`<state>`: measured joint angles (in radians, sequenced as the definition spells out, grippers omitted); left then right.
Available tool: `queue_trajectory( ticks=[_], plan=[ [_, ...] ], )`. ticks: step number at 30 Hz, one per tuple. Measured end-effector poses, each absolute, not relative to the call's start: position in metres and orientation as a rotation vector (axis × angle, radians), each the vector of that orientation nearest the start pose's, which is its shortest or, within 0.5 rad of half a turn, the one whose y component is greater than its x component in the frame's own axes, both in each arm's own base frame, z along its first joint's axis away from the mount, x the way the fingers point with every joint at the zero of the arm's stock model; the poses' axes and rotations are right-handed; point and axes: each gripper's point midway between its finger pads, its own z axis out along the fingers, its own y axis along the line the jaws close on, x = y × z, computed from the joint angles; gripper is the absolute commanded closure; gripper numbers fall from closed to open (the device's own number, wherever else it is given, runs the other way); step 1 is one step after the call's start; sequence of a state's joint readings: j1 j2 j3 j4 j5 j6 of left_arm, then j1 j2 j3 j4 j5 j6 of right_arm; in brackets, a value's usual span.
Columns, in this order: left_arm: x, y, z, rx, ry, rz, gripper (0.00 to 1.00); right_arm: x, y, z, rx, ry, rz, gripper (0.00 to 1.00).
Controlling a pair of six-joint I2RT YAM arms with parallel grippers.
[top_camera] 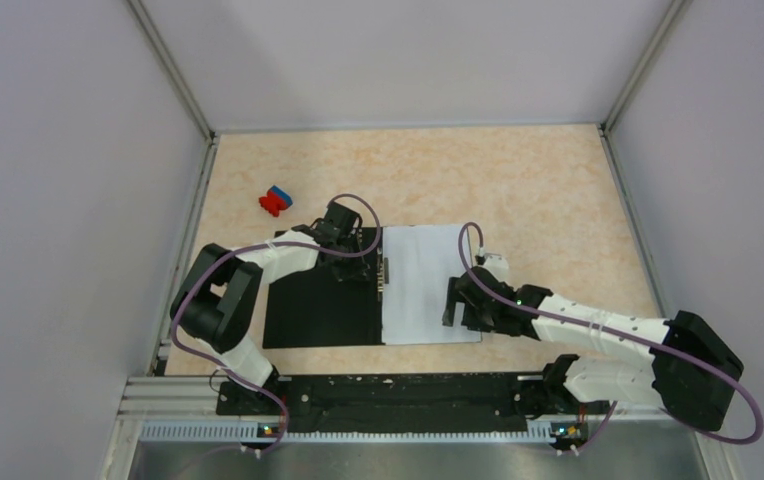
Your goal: Put the files into the folder
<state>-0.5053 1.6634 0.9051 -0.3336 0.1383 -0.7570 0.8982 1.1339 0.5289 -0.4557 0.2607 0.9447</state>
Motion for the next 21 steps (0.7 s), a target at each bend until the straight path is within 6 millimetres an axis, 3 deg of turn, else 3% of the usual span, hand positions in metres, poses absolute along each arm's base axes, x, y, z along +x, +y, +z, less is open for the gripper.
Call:
queue_trajectory(
  ticks=[21],
  plan=[
    [0.2803,-0.2159,0.021,-0.301,2.766,-0.563,1.0,0.1616,0.1914,0.0298,0.142,2.62,0.374,0.03]
  ],
)
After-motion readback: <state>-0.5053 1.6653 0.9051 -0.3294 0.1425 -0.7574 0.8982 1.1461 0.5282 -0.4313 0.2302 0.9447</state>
